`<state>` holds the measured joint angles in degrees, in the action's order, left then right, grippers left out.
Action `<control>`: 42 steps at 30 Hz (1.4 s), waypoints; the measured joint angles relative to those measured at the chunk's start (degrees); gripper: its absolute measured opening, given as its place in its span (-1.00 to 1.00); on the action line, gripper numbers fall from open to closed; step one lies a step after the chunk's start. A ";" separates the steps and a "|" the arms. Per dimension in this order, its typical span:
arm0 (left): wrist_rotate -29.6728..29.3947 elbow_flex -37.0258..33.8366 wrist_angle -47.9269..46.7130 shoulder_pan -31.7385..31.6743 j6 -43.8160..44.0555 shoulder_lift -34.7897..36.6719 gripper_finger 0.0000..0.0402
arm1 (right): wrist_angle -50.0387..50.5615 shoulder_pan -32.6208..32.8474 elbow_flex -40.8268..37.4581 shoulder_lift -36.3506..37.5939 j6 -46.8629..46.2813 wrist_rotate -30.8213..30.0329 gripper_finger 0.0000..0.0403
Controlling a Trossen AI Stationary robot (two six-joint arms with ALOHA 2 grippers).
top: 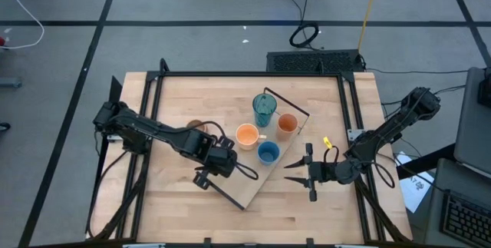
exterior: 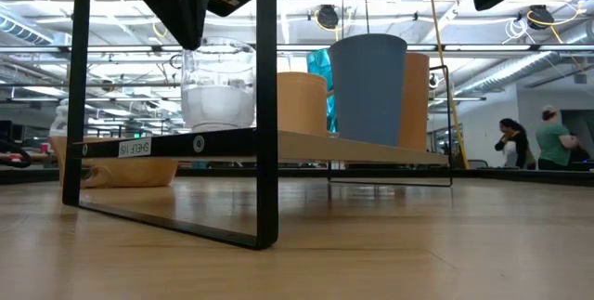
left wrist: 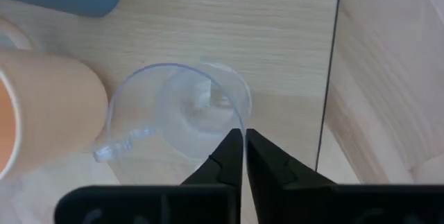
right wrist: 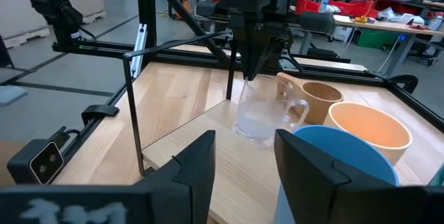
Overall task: Stack small to large cups/mugs on shelf
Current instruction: Put the transparent mug on the shelf
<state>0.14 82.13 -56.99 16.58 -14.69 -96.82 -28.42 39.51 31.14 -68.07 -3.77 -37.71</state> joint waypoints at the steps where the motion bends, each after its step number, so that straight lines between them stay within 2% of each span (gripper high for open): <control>1: 0.24 0.00 0.03 0.00 -0.01 0.00 -0.87 | 0.01 0.00 0.00 0.00 0.00 0.00 -0.31; 13: 0.23 0.00 0.03 0.01 1.00 0.00 -0.58 | 0.06 0.00 0.02 0.00 0.00 0.02 -0.31; 35: -1.80 0.00 -3.30 0.00 2.95 0.13 -0.57 | 0.06 0.00 0.02 0.00 -0.01 0.02 -0.31; 42: -5.68 0.00 -3.26 0.00 2.76 0.13 -0.57 | 0.03 0.00 0.04 0.00 -0.02 0.02 -0.31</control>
<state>-5.54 82.13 -60.25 16.58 -11.92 -96.68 -28.38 39.51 31.18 -68.07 -3.79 -37.69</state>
